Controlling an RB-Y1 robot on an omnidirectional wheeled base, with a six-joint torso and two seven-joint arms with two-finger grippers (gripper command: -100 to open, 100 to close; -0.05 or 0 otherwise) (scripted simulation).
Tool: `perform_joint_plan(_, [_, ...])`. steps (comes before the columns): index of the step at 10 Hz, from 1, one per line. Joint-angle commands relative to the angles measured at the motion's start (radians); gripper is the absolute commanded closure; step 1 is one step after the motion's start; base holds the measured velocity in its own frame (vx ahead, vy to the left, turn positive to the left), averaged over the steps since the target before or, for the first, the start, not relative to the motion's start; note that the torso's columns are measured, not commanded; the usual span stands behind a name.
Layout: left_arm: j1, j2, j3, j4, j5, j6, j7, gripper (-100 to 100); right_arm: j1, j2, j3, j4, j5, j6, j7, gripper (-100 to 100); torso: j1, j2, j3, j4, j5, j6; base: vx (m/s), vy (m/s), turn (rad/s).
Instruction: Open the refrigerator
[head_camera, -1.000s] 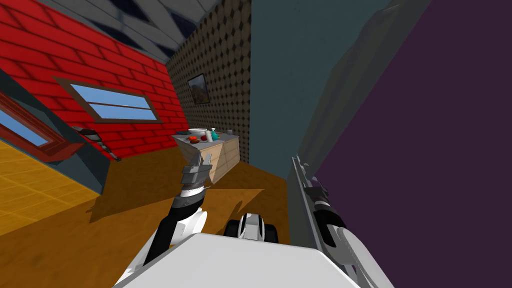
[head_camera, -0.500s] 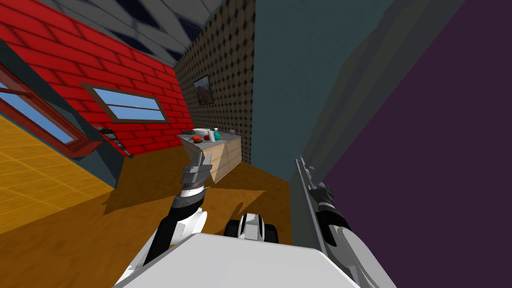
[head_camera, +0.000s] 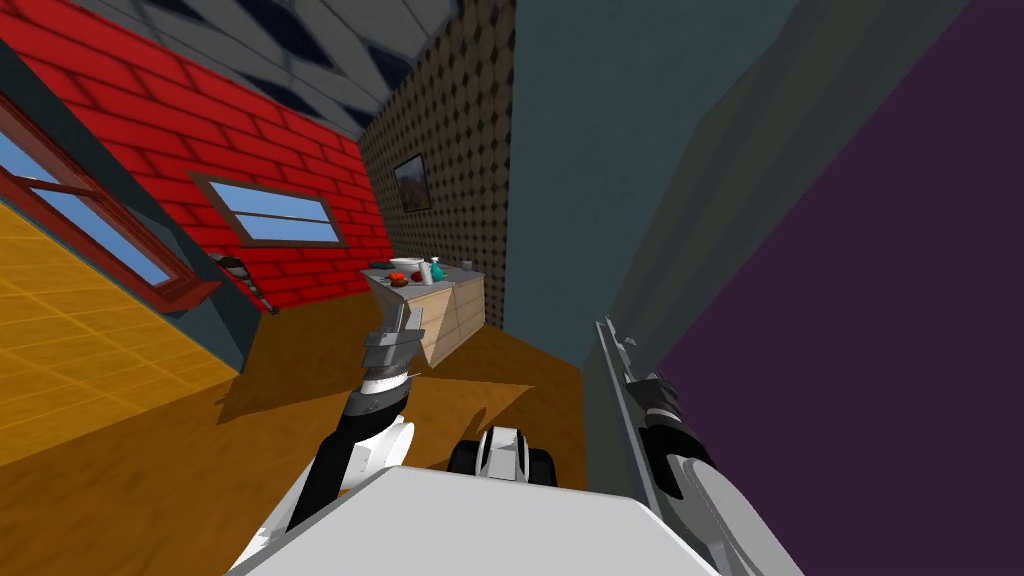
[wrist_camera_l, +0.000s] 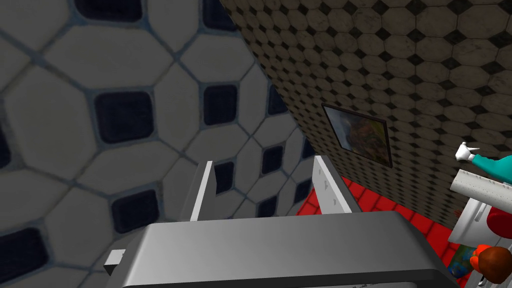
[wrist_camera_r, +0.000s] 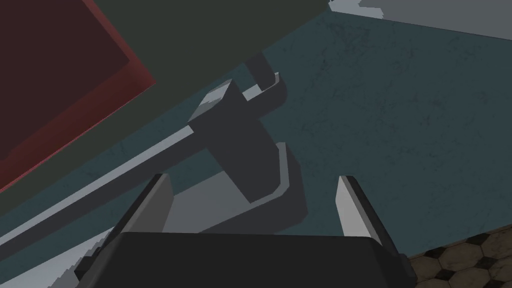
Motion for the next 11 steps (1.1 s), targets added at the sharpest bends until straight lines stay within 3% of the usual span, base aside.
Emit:
perform_joint_plan(1, [0.0,0.0,0.0,0.0,0.0,0.0,0.0,0,0.003,-0.002,-0.001,-0.001,-0.003,0.001,0.0,100,0.0,0.002,0.001,0.0,0.0,-0.002,0.002,0.001,-0.022])
perform_joint_plan(4, [-0.001,0.0,0.0,0.0,0.0,0.0,0.0,0,0.001,-0.014,0.051,-0.026,0.002,-0.055,0.002,100,0.002,0.007,0.005,0.001,-0.001,-0.007,-0.105,0.044,0.123])
perform_joint_plan(6, [-0.001,0.0,0.0,0.0,0.0,0.0,0.0,0,0.001,-0.014,0.051,-0.026,0.002,-0.055,0.002,100,-0.001,0.003,0.001,0.002,0.002,0.002,-0.058,0.038,0.054])
perform_joint_plan(7, [0.0,0.0,0.0,0.0,0.0,0.0,0.0,0,0.0,-0.02,0.077,-0.038,0.004,-0.083,0.003,100,-0.004,0.002,0.0,0.002,0.003,0.005,-0.056,0.027,0.062])
perform_joint_plan(9, [-0.001,0.0,0.0,0.0,0.0,0.0,0.0,0,-0.001,-0.026,0.103,-0.05,0.006,-0.112,0.004,100,-0.001,0.007,0.005,0.002,0.0,-0.004,-0.113,0.04,0.12])
perform_joint_plan(11, [0.0,0.0,0.0,0.0,0.0,0.0,0.0,0,-0.001,-0.029,0.116,-0.056,0.008,-0.126,0.004,100,-0.001,0.005,0.002,0.002,0.002,0.001,-0.063,0.039,0.072])
